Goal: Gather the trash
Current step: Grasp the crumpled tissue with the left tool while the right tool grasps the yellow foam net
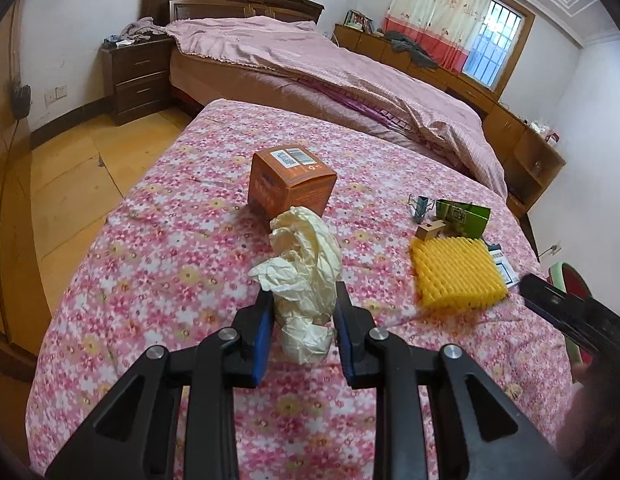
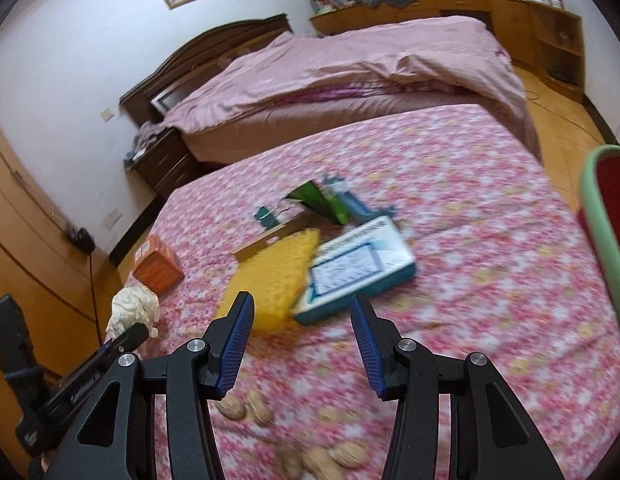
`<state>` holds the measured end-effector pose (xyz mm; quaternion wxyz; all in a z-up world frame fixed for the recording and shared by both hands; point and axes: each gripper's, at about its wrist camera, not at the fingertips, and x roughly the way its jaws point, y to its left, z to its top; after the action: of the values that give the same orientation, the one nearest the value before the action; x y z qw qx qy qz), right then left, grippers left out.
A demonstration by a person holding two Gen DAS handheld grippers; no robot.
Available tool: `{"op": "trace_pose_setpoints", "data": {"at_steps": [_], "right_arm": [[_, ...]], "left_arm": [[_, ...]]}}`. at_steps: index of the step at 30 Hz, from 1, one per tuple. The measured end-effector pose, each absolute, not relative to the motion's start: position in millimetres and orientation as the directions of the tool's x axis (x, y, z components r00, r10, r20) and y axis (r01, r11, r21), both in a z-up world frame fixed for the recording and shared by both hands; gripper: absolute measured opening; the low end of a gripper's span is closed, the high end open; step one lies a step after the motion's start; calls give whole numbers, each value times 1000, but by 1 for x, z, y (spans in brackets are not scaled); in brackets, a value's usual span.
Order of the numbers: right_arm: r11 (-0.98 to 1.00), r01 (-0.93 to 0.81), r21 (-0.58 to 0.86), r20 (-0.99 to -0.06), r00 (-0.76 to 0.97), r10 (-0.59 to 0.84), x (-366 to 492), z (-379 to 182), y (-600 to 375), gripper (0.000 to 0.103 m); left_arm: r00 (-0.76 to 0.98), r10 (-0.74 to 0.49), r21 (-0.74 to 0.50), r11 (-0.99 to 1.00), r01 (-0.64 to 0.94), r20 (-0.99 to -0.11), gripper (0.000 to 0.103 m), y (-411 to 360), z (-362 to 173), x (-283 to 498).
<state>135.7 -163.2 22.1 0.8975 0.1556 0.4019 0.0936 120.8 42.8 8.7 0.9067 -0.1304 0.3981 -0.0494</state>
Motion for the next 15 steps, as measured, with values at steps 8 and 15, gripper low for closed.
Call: {"op": "trace_pose_setpoints", "data": {"at_steps": [8,15], "right_arm": [[937,-50,345,-704,646,294,153,11,-149,38],[925,-77,373,-686,648,330,143,11,-147,11]], "left_arm": [[685,-209,-290,957,-3,-698,28,48,11,113],[681,-220,-299,954,2,-699,28,48,13,108]]}}
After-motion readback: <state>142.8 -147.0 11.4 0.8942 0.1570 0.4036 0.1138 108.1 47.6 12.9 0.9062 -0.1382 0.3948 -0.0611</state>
